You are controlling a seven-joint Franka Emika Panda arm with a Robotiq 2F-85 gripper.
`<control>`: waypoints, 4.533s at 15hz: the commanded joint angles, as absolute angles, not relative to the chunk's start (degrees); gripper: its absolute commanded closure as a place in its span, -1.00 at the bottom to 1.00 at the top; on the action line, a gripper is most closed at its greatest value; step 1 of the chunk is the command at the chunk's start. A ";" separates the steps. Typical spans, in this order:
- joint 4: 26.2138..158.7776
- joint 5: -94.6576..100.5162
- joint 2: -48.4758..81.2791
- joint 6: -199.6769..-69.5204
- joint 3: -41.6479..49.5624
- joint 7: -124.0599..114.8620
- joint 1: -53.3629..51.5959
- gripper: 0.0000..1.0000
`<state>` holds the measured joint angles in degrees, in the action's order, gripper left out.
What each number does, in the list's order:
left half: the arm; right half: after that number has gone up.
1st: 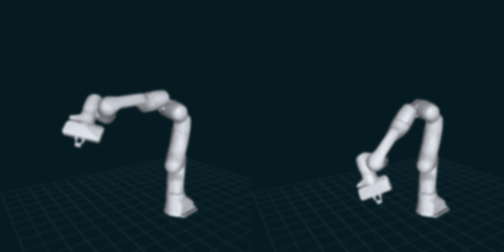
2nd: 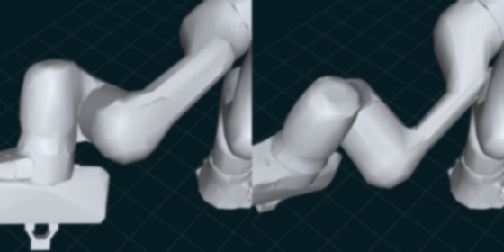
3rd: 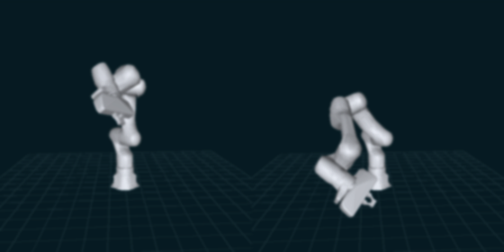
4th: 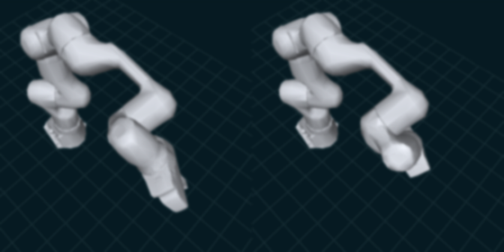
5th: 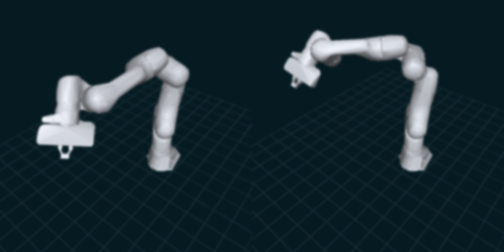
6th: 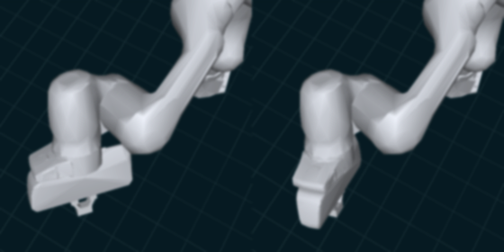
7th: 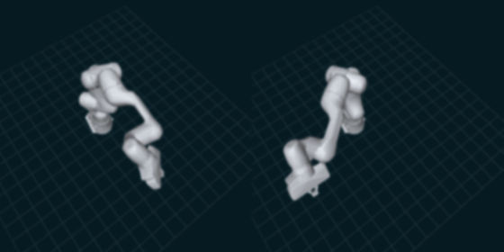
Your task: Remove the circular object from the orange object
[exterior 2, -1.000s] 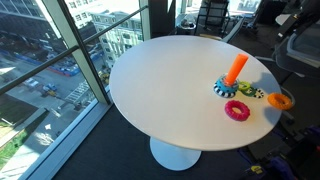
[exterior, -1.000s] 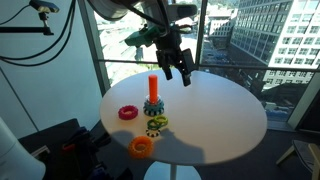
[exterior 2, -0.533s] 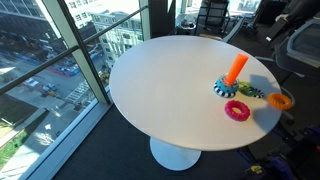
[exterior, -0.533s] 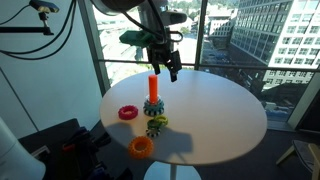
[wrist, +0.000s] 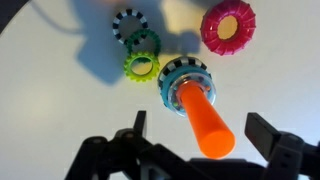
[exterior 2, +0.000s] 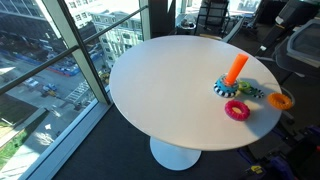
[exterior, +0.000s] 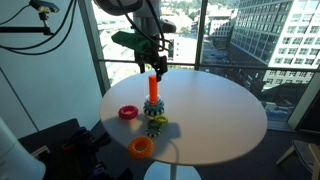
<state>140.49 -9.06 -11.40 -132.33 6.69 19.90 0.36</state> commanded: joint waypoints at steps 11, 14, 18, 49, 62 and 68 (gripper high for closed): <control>141.50 0.08 -4.46 -137.50 0.63 11.70 -0.88 -1.00; 142.31 2.46 -2.99 -139.81 0.45 7.64 -0.81 -1.00; 144.12 1.87 -1.43 -144.13 0.54 6.25 -0.90 -1.00; 145.78 3.02 7.28 -162.05 0.61 1.23 -1.12 -1.00; 148.50 0.25 4.89 -162.55 0.26 -1.21 -1.21 -1.00; 150.42 0.97 3.70 -162.94 0.45 -4.50 -1.40 -1.00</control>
